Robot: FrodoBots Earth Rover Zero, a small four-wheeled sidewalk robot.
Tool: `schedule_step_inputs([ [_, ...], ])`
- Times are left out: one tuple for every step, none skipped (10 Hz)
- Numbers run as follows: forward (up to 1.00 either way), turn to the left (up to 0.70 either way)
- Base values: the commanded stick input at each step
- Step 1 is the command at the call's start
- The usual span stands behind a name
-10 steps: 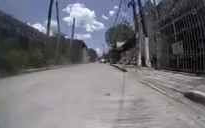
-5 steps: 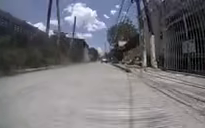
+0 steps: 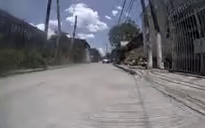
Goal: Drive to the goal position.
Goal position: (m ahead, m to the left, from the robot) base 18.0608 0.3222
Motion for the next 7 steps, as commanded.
schedule_step_inputs([
  [1.00,-0.40],
  [1.00,-0.40],
  [1.00,-0.40],
  [1.00,-0.28],
  [1.00,-0.07],
  [1.00,0.00],
  [1.00,0.00],
])
